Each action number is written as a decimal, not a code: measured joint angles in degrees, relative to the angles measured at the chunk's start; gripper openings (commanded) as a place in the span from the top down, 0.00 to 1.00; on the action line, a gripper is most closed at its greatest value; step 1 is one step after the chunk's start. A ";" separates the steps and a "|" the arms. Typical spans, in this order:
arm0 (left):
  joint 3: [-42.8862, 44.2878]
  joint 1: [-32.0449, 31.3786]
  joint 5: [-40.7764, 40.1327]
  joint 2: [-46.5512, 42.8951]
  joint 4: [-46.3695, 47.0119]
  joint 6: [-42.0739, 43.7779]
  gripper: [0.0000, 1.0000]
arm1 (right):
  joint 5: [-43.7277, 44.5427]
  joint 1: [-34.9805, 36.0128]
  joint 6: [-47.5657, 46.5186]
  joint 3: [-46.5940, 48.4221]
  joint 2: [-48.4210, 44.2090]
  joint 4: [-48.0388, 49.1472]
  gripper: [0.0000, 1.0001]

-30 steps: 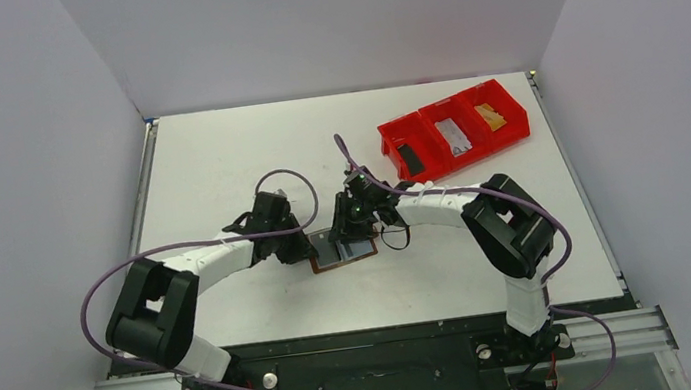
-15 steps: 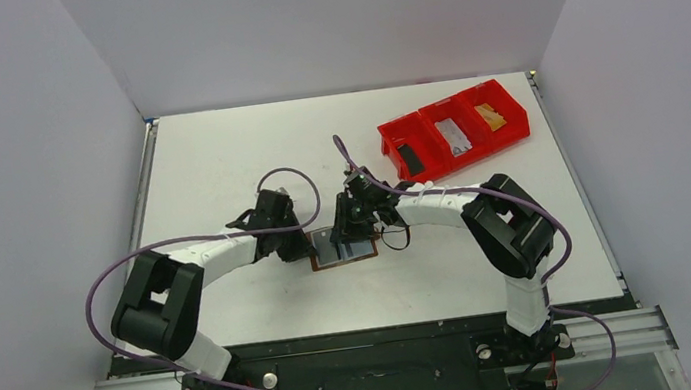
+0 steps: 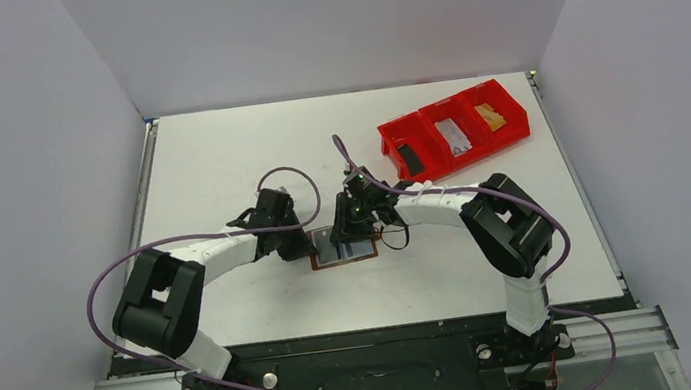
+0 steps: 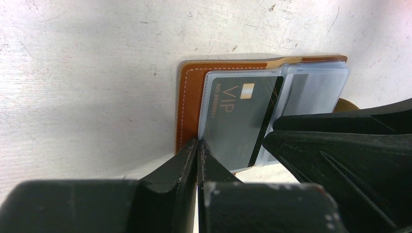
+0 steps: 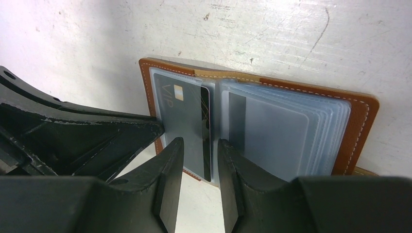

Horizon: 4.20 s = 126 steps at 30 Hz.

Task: Take the credit cards out of the card holder
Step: Remove the credit card from the card holder.

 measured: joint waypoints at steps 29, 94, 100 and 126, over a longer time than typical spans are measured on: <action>0.00 0.00 -0.22 0.02 -0.02 -0.59 1.00 | 1.03 1.11 1.97 -0.79 1.22 2.32 0.73; 1.90 -0.72 -1.11 2.78 1.05 -5.57 1.00 | -8.22 -4.33 16.61 -19.71 0.04 35.43 0.89; 1.88 -0.70 -1.03 2.78 1.09 -5.57 1.00 | -8.46 -4.72 17.35 -20.59 0.02 37.20 0.91; 1.81 -0.74 -0.66 3.63 3.32 -7.34 1.00 | -7.50 -6.21 14.80 -21.97 -3.87 33.97 1.00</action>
